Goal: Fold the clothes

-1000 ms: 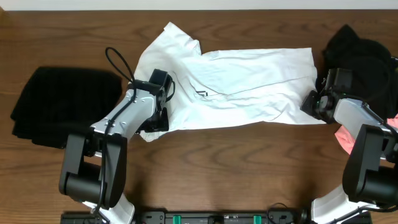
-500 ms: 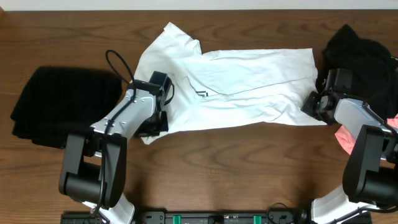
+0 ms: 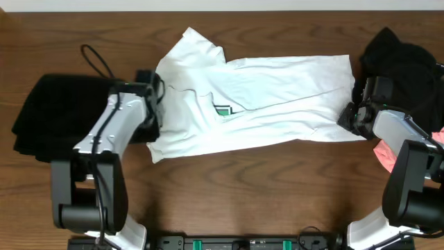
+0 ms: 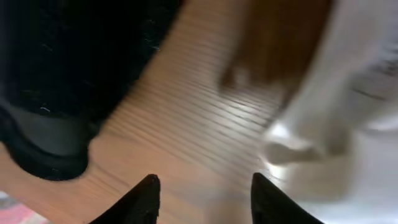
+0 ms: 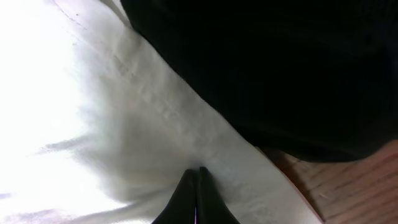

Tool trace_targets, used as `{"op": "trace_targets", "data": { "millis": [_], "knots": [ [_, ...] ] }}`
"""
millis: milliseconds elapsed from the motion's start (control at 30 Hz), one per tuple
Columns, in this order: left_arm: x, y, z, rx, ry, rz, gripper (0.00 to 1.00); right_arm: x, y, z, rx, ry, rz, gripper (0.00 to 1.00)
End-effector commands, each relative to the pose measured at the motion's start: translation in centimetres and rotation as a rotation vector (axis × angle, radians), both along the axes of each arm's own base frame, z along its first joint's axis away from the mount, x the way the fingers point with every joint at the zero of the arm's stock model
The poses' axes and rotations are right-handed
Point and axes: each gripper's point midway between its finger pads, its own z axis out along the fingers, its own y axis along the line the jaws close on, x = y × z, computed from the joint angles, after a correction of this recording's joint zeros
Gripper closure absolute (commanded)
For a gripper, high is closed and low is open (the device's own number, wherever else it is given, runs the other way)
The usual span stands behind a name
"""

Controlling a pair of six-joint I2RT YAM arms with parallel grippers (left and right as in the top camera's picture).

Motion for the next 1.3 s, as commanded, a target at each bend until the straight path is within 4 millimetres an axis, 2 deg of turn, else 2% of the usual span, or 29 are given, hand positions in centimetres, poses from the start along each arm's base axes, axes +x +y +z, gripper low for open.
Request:
{"op": "trace_targets", "data": {
  "millis": [0, 200, 267, 333, 433, 667, 767, 833, 933, 967, 1267],
  "knots": [
    [0.3, 0.7, 0.7, -0.018, -0.006, -0.017, 0.52, -4.5, -1.7, -3.4, -0.076, 0.173, -0.062, 0.99],
    [-2.0, -5.5, -0.1, -0.361, 0.084, 0.036, 0.51, -4.6, -1.7, -3.5, -0.076, 0.176, -0.061, 0.99],
    [-2.1, -6.7, -0.1, -0.414, 0.083, 0.058, 0.48, -4.6, -1.7, -3.5, -0.075, 0.176, -0.061, 0.99],
    [-2.1, -6.8, -0.1, -0.412, 0.078, 0.082, 0.46, -4.6, -1.7, -3.5, -0.075, 0.176, -0.061, 0.99],
    [-2.3, -6.8, -0.5, -0.408, 0.077, 0.127, 0.43, -4.6, -1.7, -3.5, -0.075, 0.177, -0.061, 0.99],
    [-4.9, -6.6, -2.9, -0.384, 0.114, 0.272, 0.43, -4.7, -1.7, -3.5, -0.074, 0.179, -0.061, 0.99],
    [-5.5, -6.4, -3.9, -0.375, 0.116, 0.277, 0.44, -4.7, -1.7, -3.5, -0.074, 0.18, -0.061, 0.99],
    [-5.4, -5.7, -4.2, -0.338, 0.103, 0.271, 0.55, -4.7, -1.7, -3.5, -0.074, 0.18, -0.061, 0.99],
    [-4.8, -3.8, -4.1, -0.236, 0.077, 0.213, 0.9, -4.7, -1.7, -3.5, -0.074, 0.18, -0.061, 0.99],
    [-4.6, -3.4, -4.0, -0.214, 0.072, 0.192, 0.94, -4.7, -1.7, -3.5, -0.074, 0.18, -0.061, 0.99],
    [-2.1, 0.6, -1.9, 0.014, 0.017, 0.05, 0.93, -5.2, -2.8, -3.3, -0.14, 0.199, -0.085, 0.99]
  ]
}}
